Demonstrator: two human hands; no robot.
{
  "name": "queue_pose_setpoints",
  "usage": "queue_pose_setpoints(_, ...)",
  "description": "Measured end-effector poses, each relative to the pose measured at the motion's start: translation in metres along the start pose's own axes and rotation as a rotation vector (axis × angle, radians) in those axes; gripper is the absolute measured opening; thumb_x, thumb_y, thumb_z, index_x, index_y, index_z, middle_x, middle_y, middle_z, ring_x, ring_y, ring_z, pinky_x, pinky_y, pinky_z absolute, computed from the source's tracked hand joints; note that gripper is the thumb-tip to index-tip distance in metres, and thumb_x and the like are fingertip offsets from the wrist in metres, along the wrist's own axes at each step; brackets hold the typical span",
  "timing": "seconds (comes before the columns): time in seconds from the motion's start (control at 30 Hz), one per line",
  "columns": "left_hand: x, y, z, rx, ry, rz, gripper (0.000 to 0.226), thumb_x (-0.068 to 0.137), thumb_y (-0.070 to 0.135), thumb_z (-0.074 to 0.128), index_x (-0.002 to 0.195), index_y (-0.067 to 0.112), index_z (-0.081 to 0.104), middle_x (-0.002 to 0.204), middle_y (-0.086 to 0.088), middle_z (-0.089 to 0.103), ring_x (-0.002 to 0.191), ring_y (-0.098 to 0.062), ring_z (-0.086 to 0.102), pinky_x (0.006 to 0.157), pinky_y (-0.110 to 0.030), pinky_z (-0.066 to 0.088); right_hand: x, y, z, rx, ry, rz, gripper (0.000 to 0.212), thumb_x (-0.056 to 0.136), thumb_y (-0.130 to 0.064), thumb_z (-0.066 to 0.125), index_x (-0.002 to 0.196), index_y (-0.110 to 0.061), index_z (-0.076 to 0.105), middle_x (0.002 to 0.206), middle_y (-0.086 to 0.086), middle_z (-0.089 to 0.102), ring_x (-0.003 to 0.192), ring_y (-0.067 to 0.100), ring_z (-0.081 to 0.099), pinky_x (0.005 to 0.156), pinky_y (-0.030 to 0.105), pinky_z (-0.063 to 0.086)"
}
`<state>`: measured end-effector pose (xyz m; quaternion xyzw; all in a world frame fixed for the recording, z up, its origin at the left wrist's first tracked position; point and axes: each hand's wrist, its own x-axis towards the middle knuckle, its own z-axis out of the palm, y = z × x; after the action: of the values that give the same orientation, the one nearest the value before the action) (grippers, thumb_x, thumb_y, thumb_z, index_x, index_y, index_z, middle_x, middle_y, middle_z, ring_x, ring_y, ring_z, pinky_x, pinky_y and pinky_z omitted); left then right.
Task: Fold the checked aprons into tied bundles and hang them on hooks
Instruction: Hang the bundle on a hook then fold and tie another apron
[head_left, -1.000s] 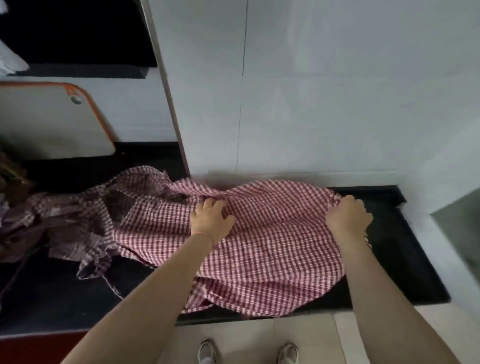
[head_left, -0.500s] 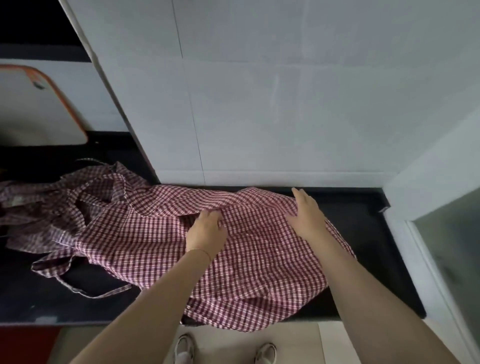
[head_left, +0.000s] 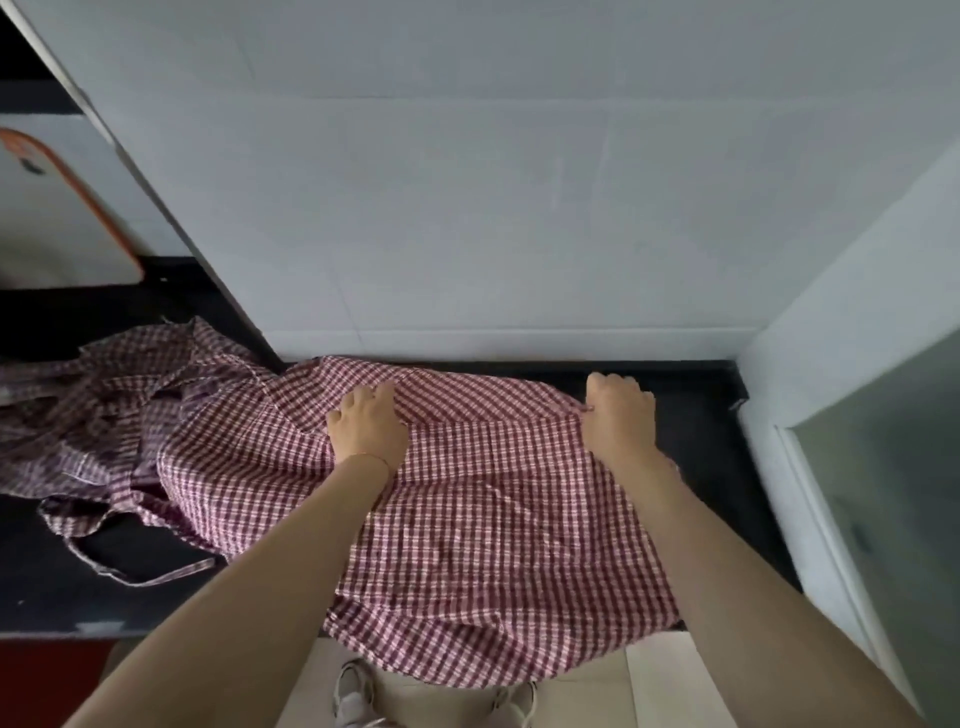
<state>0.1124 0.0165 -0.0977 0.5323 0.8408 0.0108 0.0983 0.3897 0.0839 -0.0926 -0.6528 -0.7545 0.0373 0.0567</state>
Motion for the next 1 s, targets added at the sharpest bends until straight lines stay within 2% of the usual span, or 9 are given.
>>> queue_pose_setpoints(0.1,-0.003,0.014,0.005,-0.021,-0.195,-0.031,0.045,0.091,0.023,0.06,0.132,0.016,0.04,0.124,-0.013,0.059,0.117,-0.033,0.055,0.097,-0.047,0.046,0.004,0.015,-0.016,-0.029,-0.871,-0.036,0.025,0.086,-0.032,0.074,0.098,-0.012,0.067,0.094,0.003,0.065,0.09,0.022,0.065,0.075,0.031,0.053)
queue_pose_setpoints(0.17,-0.005,0.017,0.011,-0.029,-0.359,-0.033,0.048,0.09,0.026,0.062,0.133,0.019,0.043,0.129,-0.011,0.057,0.12,-0.032,0.053,0.098,-0.046,0.048,0.005,0.016,-0.018,0.074,-1.047,0.042,0.049,0.081,-0.052,0.076,0.106,-0.011,0.071,0.103,0.004,0.07,0.094,0.022,0.068,0.086,0.037,0.056)
queue_pose_setpoints(0.33,-0.007,0.023,0.021,0.01,-0.534,0.088,0.042,0.093,0.014,0.045,0.133,0.019,0.06,0.136,-0.004,0.059,0.121,-0.023,0.055,0.103,-0.035,0.048,0.001,0.005,0.014,0.366,-0.399,0.188,0.036,0.102,-0.033,0.053,0.113,-0.001,0.063,0.109,0.017,0.068,0.094,0.028,0.065,0.081,0.039,0.053)
queue_pose_setpoints(0.43,-0.008,0.023,0.022,-0.093,-0.402,0.051,0.036,0.095,0.011,0.041,0.112,0.015,0.072,0.118,-0.005,0.069,0.087,-0.015,0.065,0.075,-0.027,0.057,-0.004,-0.012,0.036,0.368,-0.51,0.228,0.054,0.101,-0.036,0.055,0.142,-0.004,0.044,0.138,0.017,0.052,0.122,0.032,0.054,0.098,0.042,0.047)
queue_pose_setpoints(0.5,-0.009,0.023,0.021,-0.188,-0.336,-0.007,0.029,0.097,0.012,0.048,0.116,0.012,0.069,0.128,-0.01,0.061,0.078,-0.017,0.065,0.063,-0.027,0.056,-0.007,-0.022,0.048,0.261,-0.576,0.2,0.053,0.1,-0.034,0.056,0.144,-0.009,0.041,0.139,0.015,0.05,0.126,0.032,0.051,0.104,0.045,0.043)
queue_pose_setpoints(0.67,-0.015,0.027,0.03,-0.235,-0.3,-0.025,0.069,0.093,0.011,0.061,0.154,0.021,0.029,0.162,-0.009,0.018,0.119,-0.027,0.056,0.087,-0.033,0.054,-0.018,-0.029,0.055,0.166,-0.574,0.107,0.014,0.1,-0.021,0.054,0.104,-0.012,0.065,0.094,0.002,0.063,0.084,0.02,0.061,0.078,0.035,0.052)
queue_pose_setpoints(0.73,-0.014,0.029,0.033,-0.247,-0.291,-0.029,0.079,0.091,0.007,0.063,0.156,0.025,0.022,0.164,-0.008,0.012,0.12,-0.028,0.055,0.082,-0.032,0.053,-0.014,-0.018,0.044,0.239,-0.414,0.148,0.012,0.099,-0.022,0.054,0.096,-0.013,0.062,0.09,0.003,0.063,0.078,0.022,0.061,0.067,0.034,0.049)
queue_pose_setpoints(0.9,-0.006,0.033,0.04,-0.229,-0.33,-0.024,0.066,0.09,0.012,0.063,0.149,0.021,0.032,0.152,-0.013,0.036,0.121,-0.034,0.054,0.098,-0.045,0.051,0.002,0.048,-0.013,0.619,0.22,0.654,0.027,0.104,-0.019,0.04,0.122,0.0,0.046,0.115,0.023,0.063,0.104,0.04,0.062,0.077,0.041,0.046)
queue_pose_setpoints(1.0,-0.002,0.037,0.035,-0.229,-0.247,-0.091,0.04,0.095,0.013,0.056,0.135,0.015,0.051,0.14,-0.014,0.049,0.094,-0.027,0.064,0.071,-0.037,0.055,0.006,0.079,-0.031,0.722,0.28,0.842,0.048,0.104,-0.008,0.037,0.148,0.007,0.024,0.146,0.025,0.045,0.13,0.038,0.049,0.102,0.038,0.039)
